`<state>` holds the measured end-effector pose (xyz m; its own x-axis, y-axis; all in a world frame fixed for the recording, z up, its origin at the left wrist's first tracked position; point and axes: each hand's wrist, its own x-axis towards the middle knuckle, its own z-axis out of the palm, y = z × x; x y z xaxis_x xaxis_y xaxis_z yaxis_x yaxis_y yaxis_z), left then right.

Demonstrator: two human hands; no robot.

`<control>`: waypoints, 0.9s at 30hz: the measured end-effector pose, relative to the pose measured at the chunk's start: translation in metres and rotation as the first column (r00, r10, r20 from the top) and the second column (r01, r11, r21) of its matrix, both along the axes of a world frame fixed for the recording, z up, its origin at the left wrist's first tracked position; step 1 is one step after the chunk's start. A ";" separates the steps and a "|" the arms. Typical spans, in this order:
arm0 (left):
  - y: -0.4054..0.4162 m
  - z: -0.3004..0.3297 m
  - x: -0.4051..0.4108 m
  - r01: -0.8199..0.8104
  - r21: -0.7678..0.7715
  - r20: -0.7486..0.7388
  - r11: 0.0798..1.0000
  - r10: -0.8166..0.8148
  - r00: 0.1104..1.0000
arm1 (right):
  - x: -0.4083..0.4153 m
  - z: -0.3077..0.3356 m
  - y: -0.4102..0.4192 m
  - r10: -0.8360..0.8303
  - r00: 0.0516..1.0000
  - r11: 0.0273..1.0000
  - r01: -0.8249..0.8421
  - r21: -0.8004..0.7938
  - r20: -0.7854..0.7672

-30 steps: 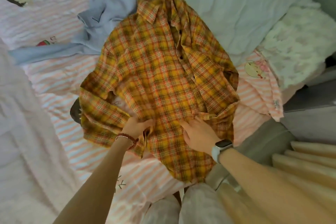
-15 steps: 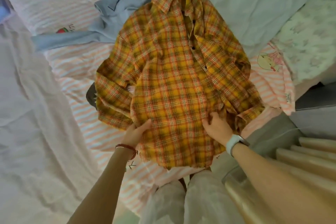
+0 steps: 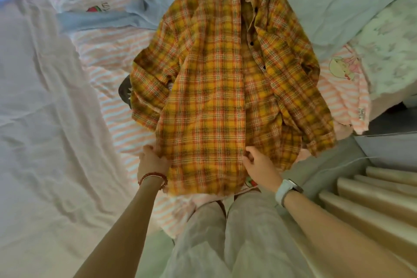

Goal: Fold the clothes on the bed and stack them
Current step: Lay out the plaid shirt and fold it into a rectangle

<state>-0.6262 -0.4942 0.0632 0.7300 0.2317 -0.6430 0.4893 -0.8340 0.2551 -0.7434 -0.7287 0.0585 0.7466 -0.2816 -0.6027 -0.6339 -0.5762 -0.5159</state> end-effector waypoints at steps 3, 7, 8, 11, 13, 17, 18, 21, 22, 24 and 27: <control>-0.016 0.002 -0.004 0.112 0.132 0.127 0.985 -0.129 0.983 | -0.002 -0.006 -0.009 -0.094 0.994 0.992 0.097 -0.075 0.047; -0.056 0.004 -0.014 0.458 0.145 0.236 0.877 -0.480 0.845 | 0.001 -0.006 -0.032 -0.188 0.977 0.953 0.206 -0.224 0.101; -0.068 0.003 -0.016 0.534 0.111 0.226 0.838 -0.544 0.808 | 0.001 -0.004 -0.040 -0.209 0.972 0.933 0.232 -0.275 0.111; -0.106 0.000 -0.017 0.631 0.003 0.189 0.776 -0.620 0.762 | 0.007 0.002 -0.069 -0.222 0.963 0.879 0.265 -0.396 0.152; -0.131 -0.001 -0.009 0.633 -0.054 0.192 0.772 -0.614 0.766 | 0.016 0.005 -0.093 -0.199 0.969 0.872 0.243 -0.425 0.145; -0.182 0.000 0.015 0.664 -0.152 0.212 0.732 -0.632 0.746 | 0.052 0.003 -0.139 -0.292 0.950 0.882 0.311 -0.355 0.108; -0.195 0.001 0.022 0.663 -0.172 0.218 0.728 -0.628 0.747 | 0.063 0.000 -0.148 -0.322 0.941 0.879 0.337 -0.337 0.103; -0.235 0.002 0.047 0.608 -0.238 0.195 0.757 -0.576 0.794 | 0.091 -0.012 -0.175 -0.358 0.933 0.870 0.348 -0.349 0.039; -0.249 0.001 0.056 0.568 -0.260 0.164 0.781 -0.544 0.823 | 0.095 -0.017 -0.185 -0.348 0.938 0.876 0.325 -0.357 0.001; -0.278 0.000 0.071 0.406 -0.319 0.062 0.857 -0.408 0.911 | 0.094 -0.023 -0.206 -0.318 0.948 0.914 0.299 -0.275 -0.024; -0.324 -0.002 0.085 0.300 -0.200 0.012 0.933 -0.304 0.952 | 0.082 -0.020 -0.245 -0.350 0.929 0.927 0.362 -0.098 0.120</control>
